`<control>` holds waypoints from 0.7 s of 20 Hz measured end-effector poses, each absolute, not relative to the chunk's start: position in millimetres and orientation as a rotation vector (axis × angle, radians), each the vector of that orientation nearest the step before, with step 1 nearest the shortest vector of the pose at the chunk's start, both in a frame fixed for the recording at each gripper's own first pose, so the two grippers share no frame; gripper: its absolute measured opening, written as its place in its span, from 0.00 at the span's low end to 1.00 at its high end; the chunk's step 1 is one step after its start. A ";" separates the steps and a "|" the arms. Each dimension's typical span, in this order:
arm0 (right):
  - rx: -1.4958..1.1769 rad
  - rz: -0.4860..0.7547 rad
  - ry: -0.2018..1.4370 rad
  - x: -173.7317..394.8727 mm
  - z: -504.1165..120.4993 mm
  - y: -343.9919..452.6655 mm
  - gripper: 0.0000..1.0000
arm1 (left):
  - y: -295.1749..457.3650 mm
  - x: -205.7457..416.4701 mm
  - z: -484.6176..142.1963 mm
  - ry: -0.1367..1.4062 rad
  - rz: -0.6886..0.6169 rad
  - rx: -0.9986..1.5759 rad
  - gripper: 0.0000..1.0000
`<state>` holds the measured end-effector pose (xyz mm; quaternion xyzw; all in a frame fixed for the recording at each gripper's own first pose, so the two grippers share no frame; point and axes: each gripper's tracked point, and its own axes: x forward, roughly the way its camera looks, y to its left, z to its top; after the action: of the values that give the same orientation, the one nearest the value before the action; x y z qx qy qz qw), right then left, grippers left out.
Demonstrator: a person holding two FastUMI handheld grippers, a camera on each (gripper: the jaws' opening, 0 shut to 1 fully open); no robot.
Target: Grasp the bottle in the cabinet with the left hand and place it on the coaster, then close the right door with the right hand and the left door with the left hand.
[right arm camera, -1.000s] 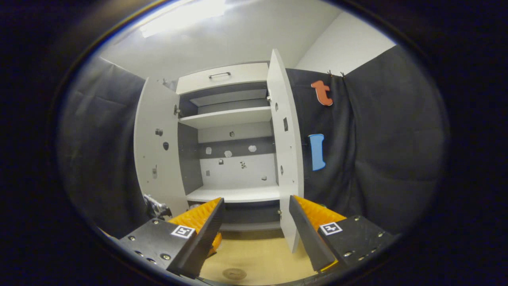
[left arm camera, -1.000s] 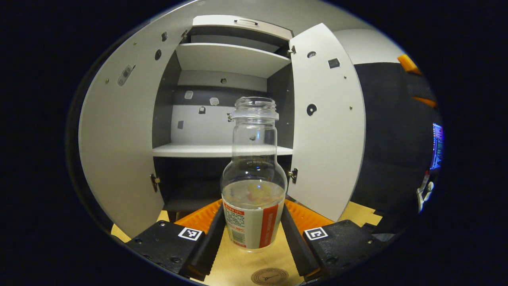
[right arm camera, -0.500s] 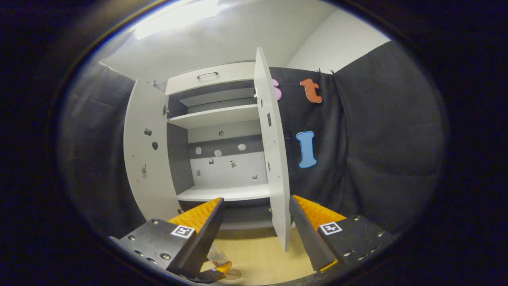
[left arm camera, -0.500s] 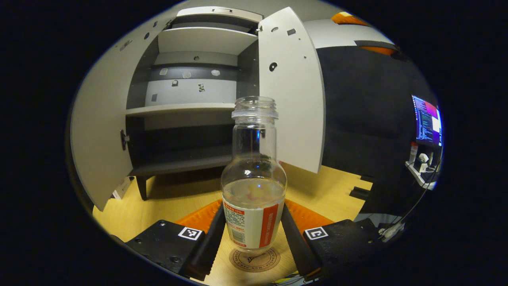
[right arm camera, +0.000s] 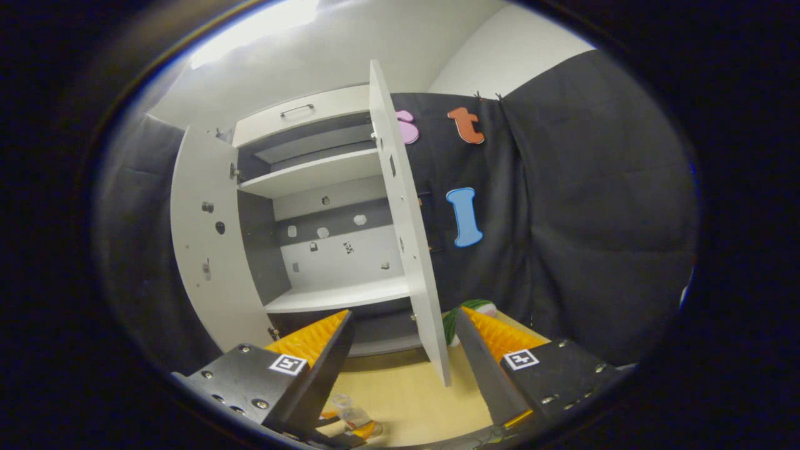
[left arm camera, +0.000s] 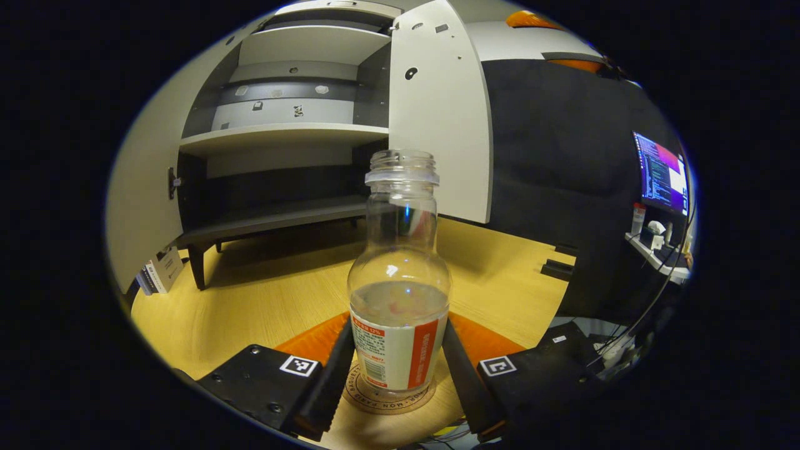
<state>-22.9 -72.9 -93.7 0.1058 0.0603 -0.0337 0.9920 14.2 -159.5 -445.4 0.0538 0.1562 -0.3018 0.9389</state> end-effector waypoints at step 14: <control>0.180 -0.041 0.135 -41.5 -98.6 -89.5 0.98 | -130.5 -6.0 -431.0 0.432 -0.624 0.162 0.87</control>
<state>-41.5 -89.5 -98.6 0.0897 0.0673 -0.0205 0.9935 -6.0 -130.5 -431.0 0.0789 0.2105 -0.3043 0.9257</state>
